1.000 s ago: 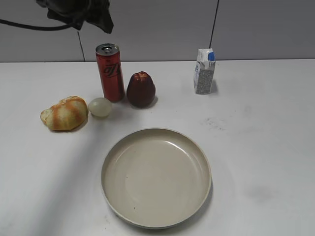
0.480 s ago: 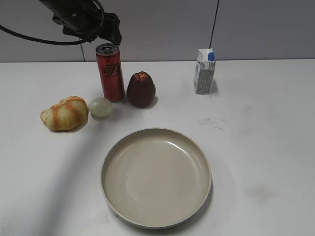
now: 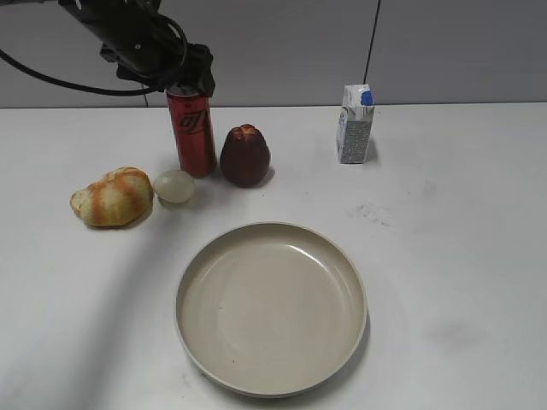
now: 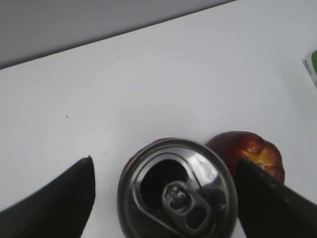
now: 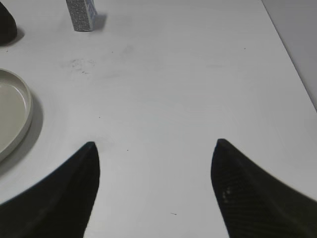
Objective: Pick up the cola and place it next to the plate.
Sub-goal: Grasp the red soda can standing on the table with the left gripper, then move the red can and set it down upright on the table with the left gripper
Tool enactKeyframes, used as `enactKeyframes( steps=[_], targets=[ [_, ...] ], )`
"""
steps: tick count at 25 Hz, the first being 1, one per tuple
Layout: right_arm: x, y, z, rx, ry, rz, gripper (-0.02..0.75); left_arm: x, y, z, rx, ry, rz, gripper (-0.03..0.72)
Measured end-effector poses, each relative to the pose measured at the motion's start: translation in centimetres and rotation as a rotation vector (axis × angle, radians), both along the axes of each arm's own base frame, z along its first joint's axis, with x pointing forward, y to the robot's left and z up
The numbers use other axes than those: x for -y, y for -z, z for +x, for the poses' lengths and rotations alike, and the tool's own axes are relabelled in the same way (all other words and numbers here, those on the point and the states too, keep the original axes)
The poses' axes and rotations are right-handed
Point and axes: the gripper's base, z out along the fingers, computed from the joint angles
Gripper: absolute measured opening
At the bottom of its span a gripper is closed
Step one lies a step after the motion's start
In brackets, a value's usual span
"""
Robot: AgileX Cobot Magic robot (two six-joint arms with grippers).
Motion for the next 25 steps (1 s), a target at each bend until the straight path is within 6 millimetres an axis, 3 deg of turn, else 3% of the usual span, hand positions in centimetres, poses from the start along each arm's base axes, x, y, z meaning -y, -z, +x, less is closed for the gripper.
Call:
enactKeyframes(
  steps=[8, 14, 22, 25],
  targets=[
    [0.0, 0.0, 0.0, 0.000, 0.000, 0.000, 0.534, 0.3, 1.7, 0.4, -0.014, -0.002, 0.008, 0.628],
    [0.0, 0.0, 0.0, 0.000, 0.000, 0.000, 0.534, 1.4, 1.6, 0.1, 0.019, 0.030, 0.030, 0.498],
    [0.0, 0.0, 0.0, 0.000, 0.000, 0.000, 0.534, 1.6, 1.5, -0.1, 0.042, 0.056, 0.076, 0.498],
    [0.0, 0.0, 0.0, 0.000, 0.000, 0.000, 0.534, 1.4, 0.4, -0.3, 0.065, 0.061, 0.087, 0.498]
  ],
)
